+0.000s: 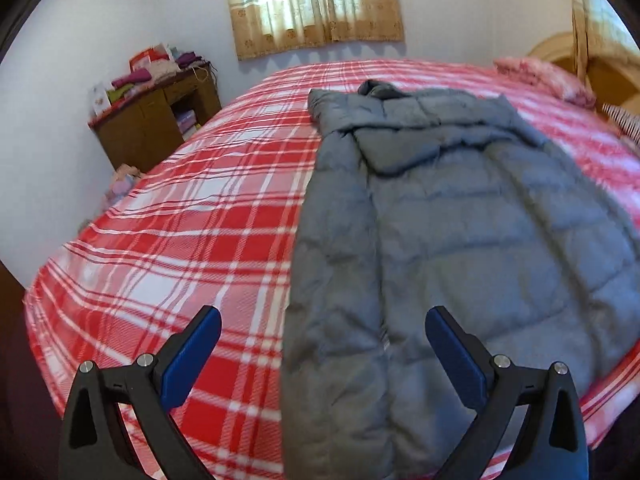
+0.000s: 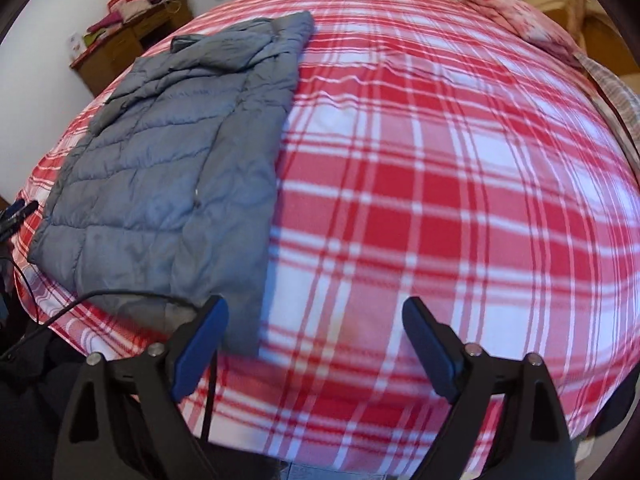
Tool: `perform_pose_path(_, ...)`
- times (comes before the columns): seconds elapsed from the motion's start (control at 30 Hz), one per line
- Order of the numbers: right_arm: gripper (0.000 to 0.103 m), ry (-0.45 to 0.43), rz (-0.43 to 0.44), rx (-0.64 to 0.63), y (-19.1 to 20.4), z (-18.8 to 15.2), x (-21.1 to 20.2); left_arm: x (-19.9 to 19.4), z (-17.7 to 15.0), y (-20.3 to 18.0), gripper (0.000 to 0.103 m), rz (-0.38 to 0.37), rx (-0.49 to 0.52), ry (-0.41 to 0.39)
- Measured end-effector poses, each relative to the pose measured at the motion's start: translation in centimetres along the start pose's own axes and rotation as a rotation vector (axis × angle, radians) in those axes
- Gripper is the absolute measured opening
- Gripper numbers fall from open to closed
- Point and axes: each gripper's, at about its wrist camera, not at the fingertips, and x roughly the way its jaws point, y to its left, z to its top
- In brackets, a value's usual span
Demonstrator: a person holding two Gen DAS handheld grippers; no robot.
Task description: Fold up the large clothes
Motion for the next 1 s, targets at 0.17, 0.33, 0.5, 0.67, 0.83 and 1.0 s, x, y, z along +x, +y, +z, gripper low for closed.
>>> perform_pose_path(0.17,0.091,-0.053,0.066,0.113,-0.1,-1.2,0.3,1.4,-1.1,1.0,0.102,-0.035,-0.059,0.033)
perform_pose_path(0.33,0.091,-0.078,0.107,0.129,1.7,-0.1,2.9,2.9,-1.8,0.6,0.102,-0.092,-0.084,0.073)
perform_pose_path(0.5,0.075,-0.119,0.06,0.088,4.3,0.4,3.9,3.3,-2.4,0.3,0.101,-0.13,-0.078,0.078)
perform_pose_path(0.67,0.016,-0.126,0.117,0.061,5.4,-0.1,3.7,3.0,-2.4,-0.4,0.022,-0.225,-0.047,0.072)
perform_pose_path(0.83,0.01,-0.222,0.193,0.086,5.3,-0.1,0.8,-0.3,-1.0,-0.1,0.004,-0.232,-0.048,-0.035)
perform_pose_path(1.0,0.008,-0.343,0.245,0.101,5.3,0.5,-4.3,-6.3,1.8,1.6,0.003,-0.294,-0.092,-0.192)
